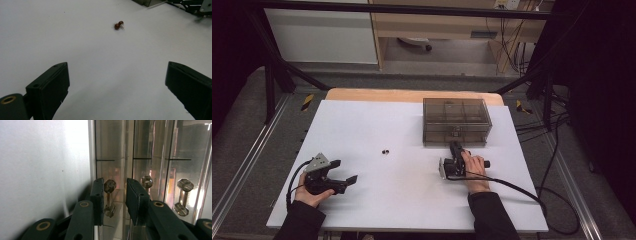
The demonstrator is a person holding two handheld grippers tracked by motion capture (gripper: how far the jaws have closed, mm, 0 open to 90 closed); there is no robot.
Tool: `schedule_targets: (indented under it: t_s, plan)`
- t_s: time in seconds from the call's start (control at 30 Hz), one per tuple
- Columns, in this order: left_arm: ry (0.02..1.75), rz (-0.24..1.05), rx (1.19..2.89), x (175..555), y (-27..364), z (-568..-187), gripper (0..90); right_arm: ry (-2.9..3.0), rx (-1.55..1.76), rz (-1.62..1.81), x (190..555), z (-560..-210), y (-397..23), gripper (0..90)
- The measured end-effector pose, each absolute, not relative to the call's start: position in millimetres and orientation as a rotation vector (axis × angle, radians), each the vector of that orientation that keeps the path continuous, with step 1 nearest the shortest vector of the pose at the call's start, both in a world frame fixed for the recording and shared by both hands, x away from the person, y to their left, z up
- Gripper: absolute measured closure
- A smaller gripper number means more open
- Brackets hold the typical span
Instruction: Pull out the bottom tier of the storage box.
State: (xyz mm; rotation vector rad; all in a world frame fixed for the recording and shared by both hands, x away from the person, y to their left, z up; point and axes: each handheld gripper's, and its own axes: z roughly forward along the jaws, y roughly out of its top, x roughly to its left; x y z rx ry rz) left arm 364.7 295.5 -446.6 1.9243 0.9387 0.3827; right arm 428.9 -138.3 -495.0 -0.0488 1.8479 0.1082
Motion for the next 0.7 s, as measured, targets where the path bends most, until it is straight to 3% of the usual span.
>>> schedule_targets:
  t_s: [0.7]
  plan:
    - [0.937,0.384,1.924,364.3,295.5,-446.2,5.2,1.851,-0.054,0.099,419.4,-495.1,-138.0,69.1]
